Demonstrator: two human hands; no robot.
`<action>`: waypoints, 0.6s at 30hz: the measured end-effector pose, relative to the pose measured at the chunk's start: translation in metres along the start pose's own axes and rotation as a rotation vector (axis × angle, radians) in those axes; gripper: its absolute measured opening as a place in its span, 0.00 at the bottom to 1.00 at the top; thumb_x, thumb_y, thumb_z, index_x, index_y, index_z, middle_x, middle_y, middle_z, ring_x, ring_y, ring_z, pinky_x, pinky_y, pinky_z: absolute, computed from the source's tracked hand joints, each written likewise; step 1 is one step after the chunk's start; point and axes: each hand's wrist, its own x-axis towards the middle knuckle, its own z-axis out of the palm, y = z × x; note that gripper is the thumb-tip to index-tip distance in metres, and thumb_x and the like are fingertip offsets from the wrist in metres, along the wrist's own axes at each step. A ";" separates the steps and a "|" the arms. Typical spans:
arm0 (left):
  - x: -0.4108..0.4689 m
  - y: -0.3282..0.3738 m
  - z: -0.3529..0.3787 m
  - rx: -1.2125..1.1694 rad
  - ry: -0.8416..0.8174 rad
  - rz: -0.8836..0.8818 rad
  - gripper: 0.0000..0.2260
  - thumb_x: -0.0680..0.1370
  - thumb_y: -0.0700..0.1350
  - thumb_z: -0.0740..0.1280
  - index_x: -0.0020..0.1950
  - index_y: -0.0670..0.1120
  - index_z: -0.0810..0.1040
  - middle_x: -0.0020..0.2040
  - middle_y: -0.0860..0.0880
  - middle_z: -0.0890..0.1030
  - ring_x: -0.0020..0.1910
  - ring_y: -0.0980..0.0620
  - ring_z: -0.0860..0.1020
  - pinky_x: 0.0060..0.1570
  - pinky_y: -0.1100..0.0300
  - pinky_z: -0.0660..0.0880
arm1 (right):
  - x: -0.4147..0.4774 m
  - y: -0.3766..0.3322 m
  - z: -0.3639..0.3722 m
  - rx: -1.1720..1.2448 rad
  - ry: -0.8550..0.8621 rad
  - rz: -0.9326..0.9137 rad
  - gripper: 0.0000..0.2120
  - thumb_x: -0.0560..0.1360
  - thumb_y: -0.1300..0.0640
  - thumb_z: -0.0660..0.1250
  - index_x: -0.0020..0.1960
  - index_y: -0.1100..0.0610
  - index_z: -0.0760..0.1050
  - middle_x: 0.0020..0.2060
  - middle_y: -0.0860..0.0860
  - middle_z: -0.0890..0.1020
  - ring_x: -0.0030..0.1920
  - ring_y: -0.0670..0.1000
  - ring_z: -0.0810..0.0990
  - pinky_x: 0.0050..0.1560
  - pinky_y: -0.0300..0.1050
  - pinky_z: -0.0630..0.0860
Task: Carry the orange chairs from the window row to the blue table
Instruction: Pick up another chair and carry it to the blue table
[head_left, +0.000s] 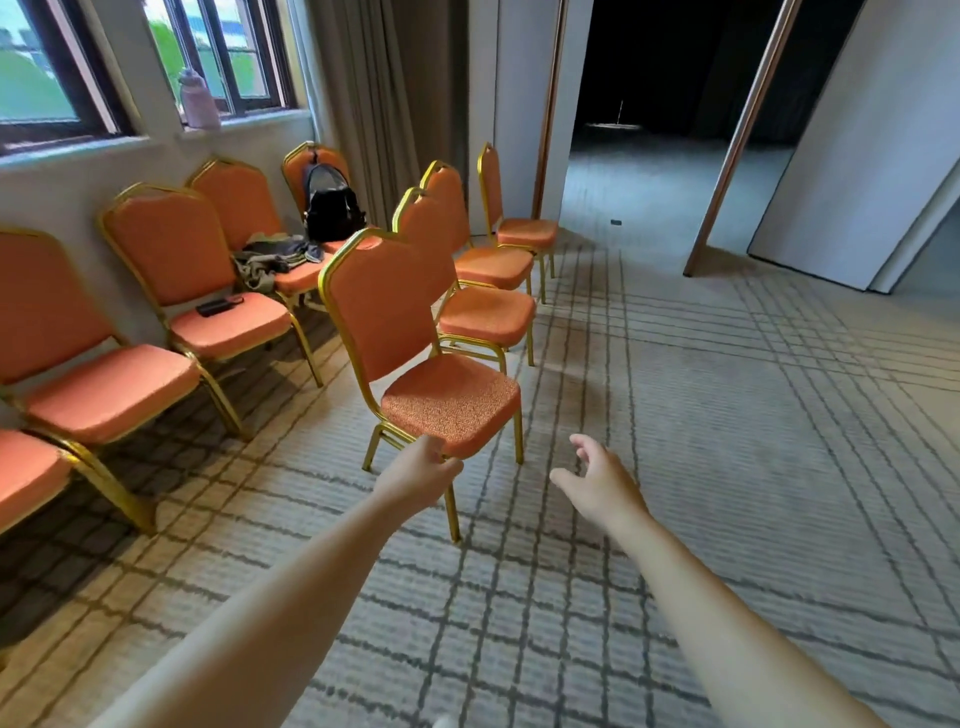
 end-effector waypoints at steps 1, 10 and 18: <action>0.024 0.006 0.001 -0.007 -0.010 -0.016 0.22 0.77 0.53 0.65 0.69 0.48 0.69 0.58 0.51 0.78 0.43 0.59 0.77 0.37 0.62 0.75 | 0.024 -0.002 -0.003 -0.004 -0.010 0.001 0.31 0.76 0.48 0.67 0.76 0.49 0.62 0.74 0.52 0.67 0.72 0.53 0.69 0.67 0.50 0.69; 0.270 0.050 0.011 -0.026 -0.009 -0.033 0.24 0.77 0.54 0.65 0.70 0.48 0.67 0.61 0.48 0.77 0.46 0.55 0.79 0.46 0.57 0.78 | 0.259 -0.034 -0.014 -0.109 -0.049 -0.029 0.29 0.77 0.49 0.65 0.76 0.49 0.63 0.73 0.51 0.67 0.71 0.54 0.68 0.66 0.48 0.68; 0.422 0.094 0.017 0.008 -0.027 -0.078 0.25 0.77 0.52 0.63 0.72 0.46 0.67 0.61 0.48 0.77 0.43 0.56 0.79 0.39 0.60 0.77 | 0.426 -0.040 -0.029 -0.127 -0.122 -0.005 0.29 0.77 0.49 0.66 0.76 0.49 0.63 0.74 0.51 0.66 0.70 0.53 0.70 0.63 0.47 0.69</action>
